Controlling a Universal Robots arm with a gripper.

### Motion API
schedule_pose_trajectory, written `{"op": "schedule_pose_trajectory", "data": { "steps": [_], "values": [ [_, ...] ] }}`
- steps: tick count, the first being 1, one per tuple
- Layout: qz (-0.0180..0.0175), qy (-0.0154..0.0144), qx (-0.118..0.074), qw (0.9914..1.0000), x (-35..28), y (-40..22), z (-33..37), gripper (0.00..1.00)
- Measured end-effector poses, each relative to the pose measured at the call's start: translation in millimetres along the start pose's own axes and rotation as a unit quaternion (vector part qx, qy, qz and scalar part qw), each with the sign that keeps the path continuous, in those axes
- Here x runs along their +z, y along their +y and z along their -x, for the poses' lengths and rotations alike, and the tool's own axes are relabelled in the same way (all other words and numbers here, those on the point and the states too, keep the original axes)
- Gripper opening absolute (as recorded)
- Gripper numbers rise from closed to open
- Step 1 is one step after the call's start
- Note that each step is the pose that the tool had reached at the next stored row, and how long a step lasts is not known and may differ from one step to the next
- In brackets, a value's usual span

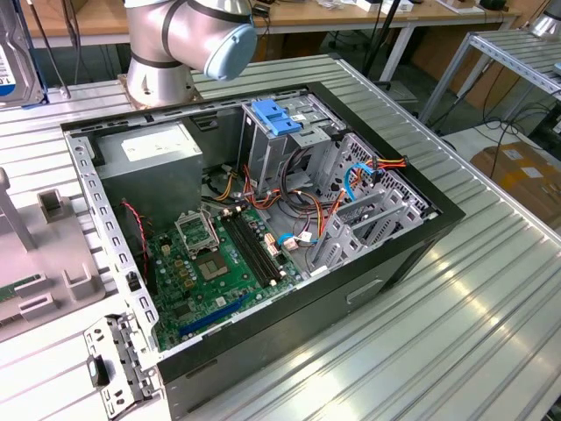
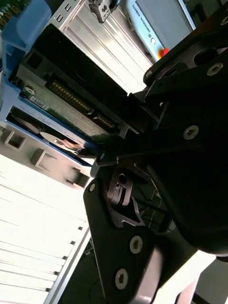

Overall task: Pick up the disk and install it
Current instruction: 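Pick up the disk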

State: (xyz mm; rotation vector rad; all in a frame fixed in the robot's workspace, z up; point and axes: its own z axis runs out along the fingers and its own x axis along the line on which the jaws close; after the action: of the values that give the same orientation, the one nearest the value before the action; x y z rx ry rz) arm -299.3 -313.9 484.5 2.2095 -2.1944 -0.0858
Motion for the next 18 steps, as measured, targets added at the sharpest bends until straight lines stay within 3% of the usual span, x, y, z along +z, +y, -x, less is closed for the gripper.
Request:
{"op": "schedule_pose_trajectory", "data": {
  "steps": [13,18],
  "values": [
    [0.0006,0.0000,0.000,1.00000,-0.9,-19.9,-0.6,0.36],
    [0.0006,0.0000,-0.001,1.00000,-0.9,-25.6,-5.5,0.36]
  ]
}}
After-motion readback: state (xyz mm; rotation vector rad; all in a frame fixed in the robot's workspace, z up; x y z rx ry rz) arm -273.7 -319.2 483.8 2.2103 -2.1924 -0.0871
